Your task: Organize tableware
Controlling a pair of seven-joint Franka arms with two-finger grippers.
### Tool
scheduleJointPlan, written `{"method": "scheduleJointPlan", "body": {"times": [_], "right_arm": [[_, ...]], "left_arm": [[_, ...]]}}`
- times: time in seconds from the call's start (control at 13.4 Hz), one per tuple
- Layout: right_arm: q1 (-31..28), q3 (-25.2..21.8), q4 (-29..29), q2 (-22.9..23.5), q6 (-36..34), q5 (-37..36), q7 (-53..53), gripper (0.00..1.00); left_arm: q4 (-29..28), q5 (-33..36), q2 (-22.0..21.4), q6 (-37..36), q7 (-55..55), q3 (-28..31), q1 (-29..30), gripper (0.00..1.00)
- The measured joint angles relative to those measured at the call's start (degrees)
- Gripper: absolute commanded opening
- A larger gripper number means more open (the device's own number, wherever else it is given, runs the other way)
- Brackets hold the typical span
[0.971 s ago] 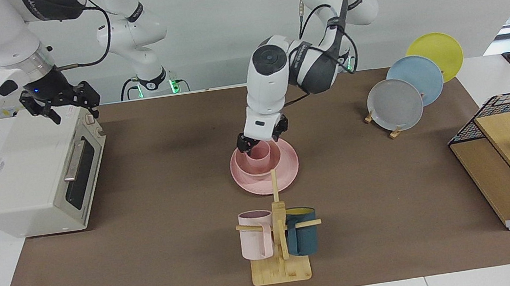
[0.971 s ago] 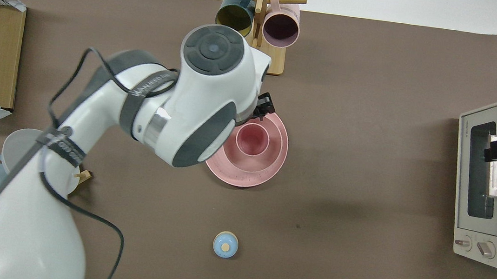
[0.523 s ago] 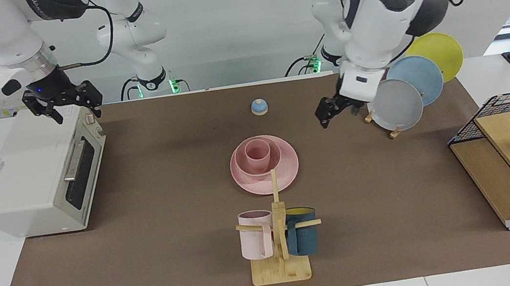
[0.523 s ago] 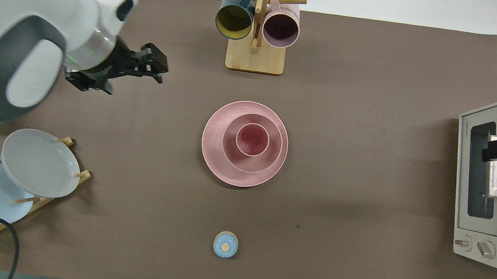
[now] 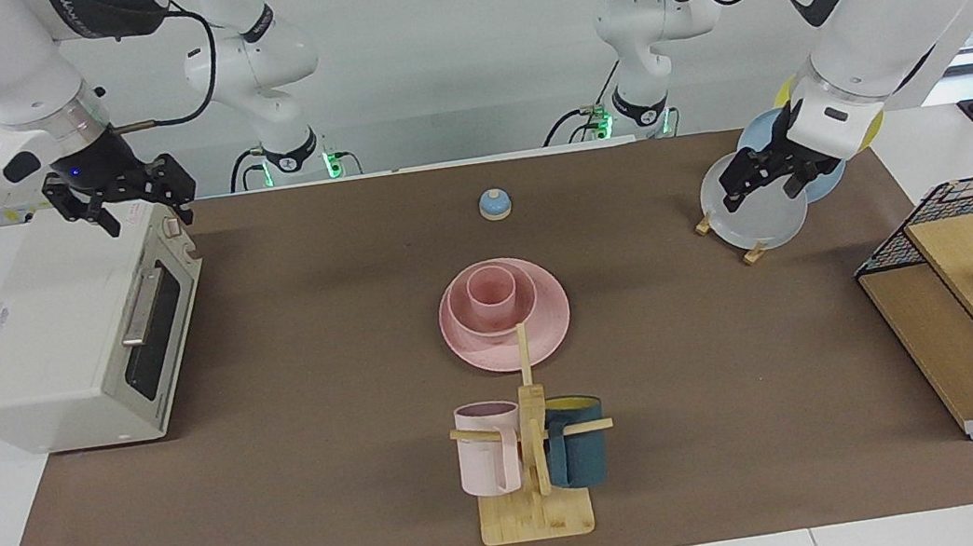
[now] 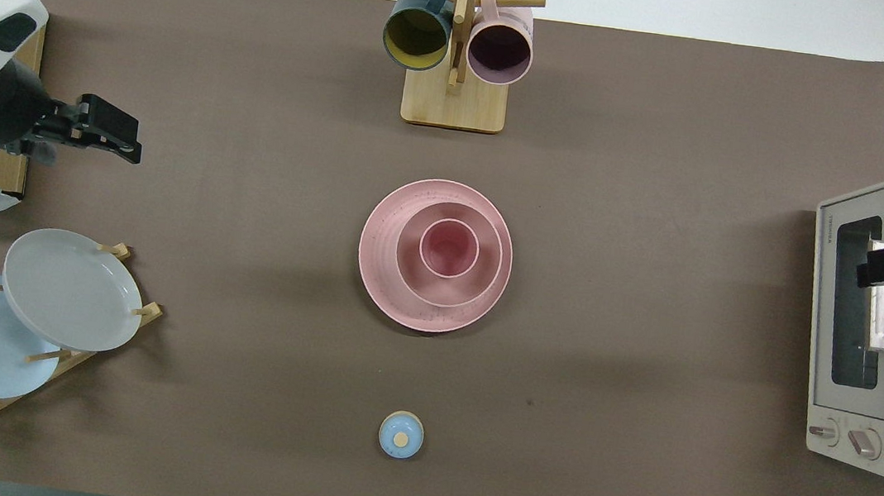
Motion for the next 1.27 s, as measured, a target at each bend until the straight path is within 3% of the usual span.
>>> {"method": "scheduleJointPlan", "body": {"times": [0.75,1.27], "right_arm": [[0.0,0.0,0.0,0.0,0.0,0.0,0.0,1.0],[0.0,0.0,0.0,0.0,0.0,0.0,0.0,1.0]], "left_arm": [[-1.4,3.9,-3.9,-4.4,1.4,-0.5,0.3,1.0],[-3.8,3.8,-6.4,-3.5,1.5,-4.5,4.7,1.0]]}}
